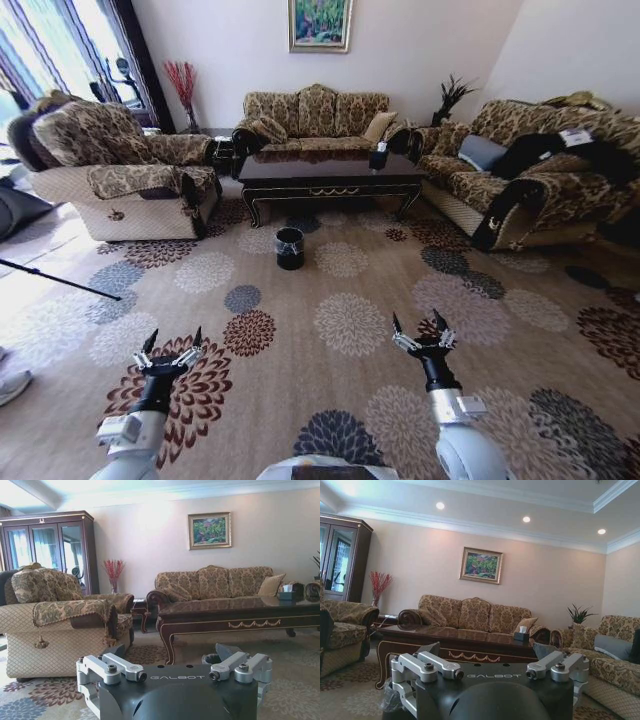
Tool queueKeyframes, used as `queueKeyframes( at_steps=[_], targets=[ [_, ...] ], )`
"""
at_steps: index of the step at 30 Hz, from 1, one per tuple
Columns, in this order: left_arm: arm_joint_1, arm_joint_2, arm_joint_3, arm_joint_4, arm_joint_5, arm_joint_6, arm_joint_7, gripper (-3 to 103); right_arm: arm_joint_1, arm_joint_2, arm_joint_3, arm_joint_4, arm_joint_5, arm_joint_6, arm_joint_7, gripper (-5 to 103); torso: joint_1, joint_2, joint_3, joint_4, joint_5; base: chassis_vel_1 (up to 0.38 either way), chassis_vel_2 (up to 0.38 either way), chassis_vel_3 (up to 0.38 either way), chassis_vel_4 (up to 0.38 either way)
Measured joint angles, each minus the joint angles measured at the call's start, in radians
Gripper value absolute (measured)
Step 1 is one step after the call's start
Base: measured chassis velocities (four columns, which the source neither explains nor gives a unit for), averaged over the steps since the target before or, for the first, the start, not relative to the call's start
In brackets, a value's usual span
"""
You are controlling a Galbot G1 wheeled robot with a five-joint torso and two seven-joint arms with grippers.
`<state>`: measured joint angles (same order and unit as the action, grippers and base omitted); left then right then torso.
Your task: Move to the front of the table and pick up the trash from the floor, then place it into the trash bin.
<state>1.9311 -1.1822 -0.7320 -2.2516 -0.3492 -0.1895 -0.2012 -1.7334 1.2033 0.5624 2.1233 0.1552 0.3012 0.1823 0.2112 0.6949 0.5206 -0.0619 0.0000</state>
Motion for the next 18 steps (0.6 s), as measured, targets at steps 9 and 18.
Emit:
queueKeyframes(
  at_steps=[9, 18],
  targets=[
    [0.000, 0.000, 0.000, 0.000, 0.000, 0.000, 0.000, 100, 0.000, 0.000, 0.000, 0.000, 0.000, 0.000, 0.000, 100, 0.016, 0.039, 0.022, 0.0000, 0.0000, 0.000, 0.000, 0.000, 0.000],
    [0.000, 0.000, 0.000, 0.000, 0.000, 0.000, 0.000, 100, 0.000, 0.000, 0.000, 0.000, 0.000, 0.000, 0.000, 100, 0.031, 0.073, 0.042, 0.0000, 0.0000, 0.000, 0.000, 0.000, 0.000]
  ],
)
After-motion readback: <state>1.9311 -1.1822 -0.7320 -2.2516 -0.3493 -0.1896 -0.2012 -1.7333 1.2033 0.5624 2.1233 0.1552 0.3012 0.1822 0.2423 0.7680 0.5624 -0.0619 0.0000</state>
